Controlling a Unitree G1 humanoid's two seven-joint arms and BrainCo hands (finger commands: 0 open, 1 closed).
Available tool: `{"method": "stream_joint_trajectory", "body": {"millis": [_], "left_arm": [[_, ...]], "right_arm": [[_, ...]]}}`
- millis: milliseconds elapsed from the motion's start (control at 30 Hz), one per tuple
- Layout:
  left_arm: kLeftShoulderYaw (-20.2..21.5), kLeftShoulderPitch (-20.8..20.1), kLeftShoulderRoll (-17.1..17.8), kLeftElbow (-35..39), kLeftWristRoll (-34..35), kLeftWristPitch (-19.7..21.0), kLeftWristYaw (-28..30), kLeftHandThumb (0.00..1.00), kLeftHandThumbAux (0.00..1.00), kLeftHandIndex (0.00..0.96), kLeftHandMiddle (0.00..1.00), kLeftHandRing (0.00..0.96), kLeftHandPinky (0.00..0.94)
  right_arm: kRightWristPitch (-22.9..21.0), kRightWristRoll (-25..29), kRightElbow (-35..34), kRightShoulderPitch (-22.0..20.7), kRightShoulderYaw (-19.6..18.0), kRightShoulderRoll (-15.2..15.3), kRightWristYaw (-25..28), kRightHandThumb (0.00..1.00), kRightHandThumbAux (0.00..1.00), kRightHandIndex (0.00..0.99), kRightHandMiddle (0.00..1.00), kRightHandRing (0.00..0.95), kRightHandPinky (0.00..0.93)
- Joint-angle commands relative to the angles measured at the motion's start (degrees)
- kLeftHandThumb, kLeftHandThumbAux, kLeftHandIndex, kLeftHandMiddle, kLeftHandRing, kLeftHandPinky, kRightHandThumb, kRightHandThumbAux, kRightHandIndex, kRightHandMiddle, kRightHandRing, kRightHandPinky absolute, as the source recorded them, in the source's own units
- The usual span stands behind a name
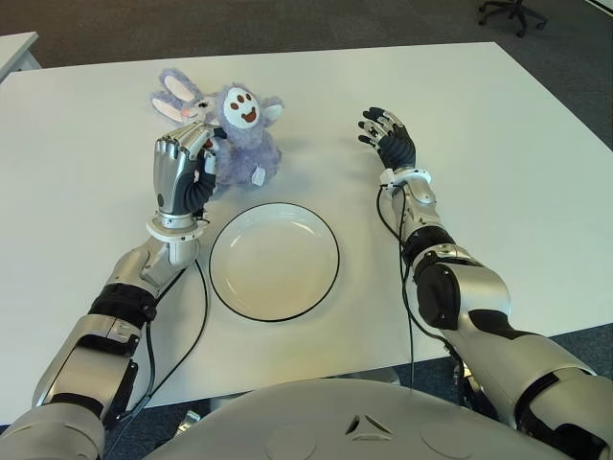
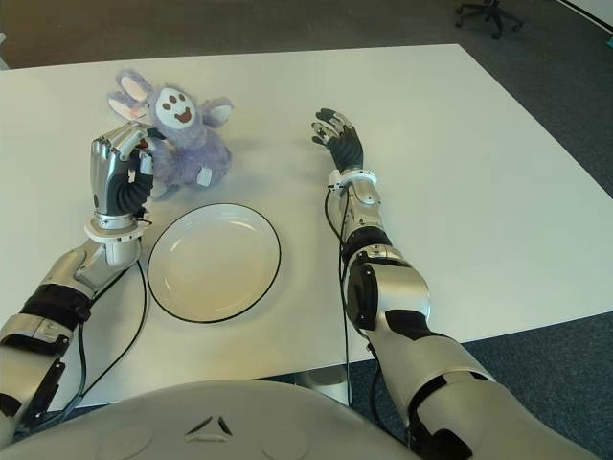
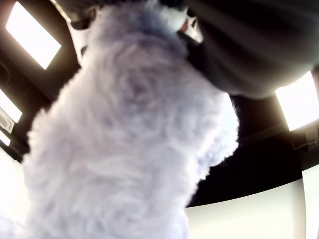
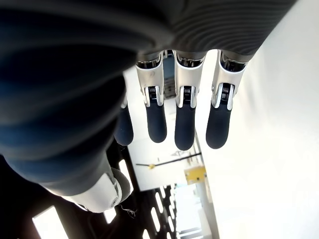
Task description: Put the doll into the plate.
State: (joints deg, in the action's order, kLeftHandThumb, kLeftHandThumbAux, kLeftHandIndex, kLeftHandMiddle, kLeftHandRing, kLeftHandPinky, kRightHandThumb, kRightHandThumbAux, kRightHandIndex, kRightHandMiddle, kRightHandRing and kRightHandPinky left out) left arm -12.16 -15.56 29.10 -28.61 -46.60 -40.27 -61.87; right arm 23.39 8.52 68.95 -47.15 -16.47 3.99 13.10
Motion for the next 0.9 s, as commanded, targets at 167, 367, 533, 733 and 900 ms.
{"method": "stream_joint_trajectory", "body": {"millis": [167, 367, 533, 733, 900], "left_arm": [[-0.17, 0.08, -0.2, 0.18, -1.5, 1.25, 0.25, 0.94, 0.657, 0.361, 0.47, 0.593, 0.662], [-0.12, -0.66, 0.13, 0.08, -1.83, 1.45, -0.15, 0.941, 0.656, 0.363, 0.47, 0.592, 0.674], [0.11, -1.29, 0.09, 0.21, -1.64, 1.22, -0.18, 0.94, 0.657, 0.362, 0.47, 0.59, 0.653], [0.45, -2.04, -0.05, 0.04, -0.86, 0.67, 0.11, 0.939, 0.657, 0.36, 0.47, 0.585, 0.639], [0.83, -2.39, -0.08, 0.5, -0.19, 0.71, 0.91, 0.94, 0.656, 0.363, 0.476, 0.589, 0.669]], "right_arm": [[-1.19, 0.23, 1.42, 1.51, 0.08, -0.55, -0.26, 0.522, 0.772, 0.238, 0.223, 0.245, 0.301], [-1.09, 0.31, 1.49, 1.45, 0.01, -0.61, -0.15, 0.526, 0.774, 0.241, 0.225, 0.247, 0.303], [-1.04, 0.38, 1.48, 1.46, -0.05, -0.61, -0.04, 0.533, 0.773, 0.244, 0.228, 0.25, 0.305], [-1.11, 0.38, 1.56, 1.38, -0.04, -0.61, -0.12, 0.532, 0.77, 0.239, 0.223, 0.247, 0.305], [-1.04, 0.36, 1.6, 1.36, -0.02, -0.59, -0.2, 0.527, 0.771, 0.24, 0.225, 0.245, 0.301]]}}
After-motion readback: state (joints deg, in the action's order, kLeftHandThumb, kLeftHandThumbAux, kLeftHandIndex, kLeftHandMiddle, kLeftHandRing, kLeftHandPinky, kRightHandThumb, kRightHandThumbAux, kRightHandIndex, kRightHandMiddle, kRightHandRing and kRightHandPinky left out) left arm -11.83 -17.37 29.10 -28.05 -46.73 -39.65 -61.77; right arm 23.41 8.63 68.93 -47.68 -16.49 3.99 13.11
